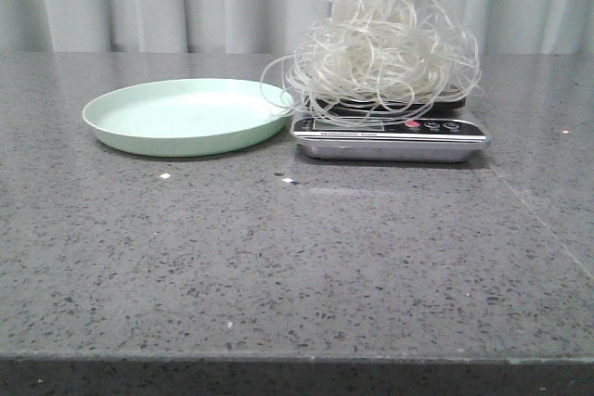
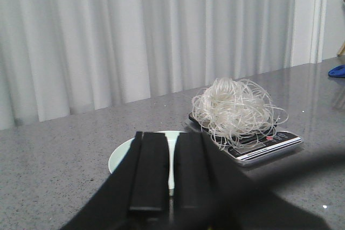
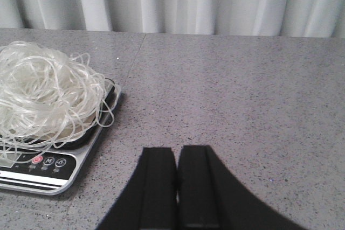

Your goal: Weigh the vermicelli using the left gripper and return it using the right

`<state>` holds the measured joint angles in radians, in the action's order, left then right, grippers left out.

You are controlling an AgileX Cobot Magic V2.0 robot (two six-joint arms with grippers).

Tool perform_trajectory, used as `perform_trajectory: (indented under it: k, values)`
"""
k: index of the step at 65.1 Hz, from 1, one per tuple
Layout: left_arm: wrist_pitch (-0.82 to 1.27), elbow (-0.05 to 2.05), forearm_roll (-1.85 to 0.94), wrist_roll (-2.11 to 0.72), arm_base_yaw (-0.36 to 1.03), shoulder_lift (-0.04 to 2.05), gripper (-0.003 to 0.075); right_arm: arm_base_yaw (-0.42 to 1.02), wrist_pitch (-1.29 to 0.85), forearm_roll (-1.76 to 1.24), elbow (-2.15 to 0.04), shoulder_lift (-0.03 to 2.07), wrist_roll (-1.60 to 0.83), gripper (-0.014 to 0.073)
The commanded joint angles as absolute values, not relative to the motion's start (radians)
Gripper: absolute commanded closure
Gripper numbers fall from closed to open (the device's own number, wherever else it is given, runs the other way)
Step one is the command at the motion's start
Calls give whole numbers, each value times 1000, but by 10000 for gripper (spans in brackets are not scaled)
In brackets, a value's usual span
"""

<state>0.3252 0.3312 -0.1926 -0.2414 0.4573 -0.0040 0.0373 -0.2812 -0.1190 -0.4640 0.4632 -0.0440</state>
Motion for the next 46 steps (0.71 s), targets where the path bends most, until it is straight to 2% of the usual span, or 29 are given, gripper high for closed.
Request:
perform_trajectory:
  k: [1, 8, 13, 18, 31, 46]
  values:
    - [241, 357, -198, -241, 455, -6, 574, 72, -211, -125, -550, 511, -52, 343]
    - [238, 357, -198, -241, 455, -6, 574, 130, -230, -125, -649, 600, -59, 158]
    - [237, 357, -198, -241, 455, -6, 574, 178, -265, -125, -741, 687, -59, 74]
    - [237, 357, -198, -241, 455, -6, 574, 222, -313, -125, -834, 778, -59, 48]
    - [237, 357, -198, -241, 455, -6, 574, 333, -489, -124, -1103, 1037, -68, 48]
    - [237, 357, -198, -241, 455, -6, 574, 405, -559, -124, -1373, 1322, -71, 48]
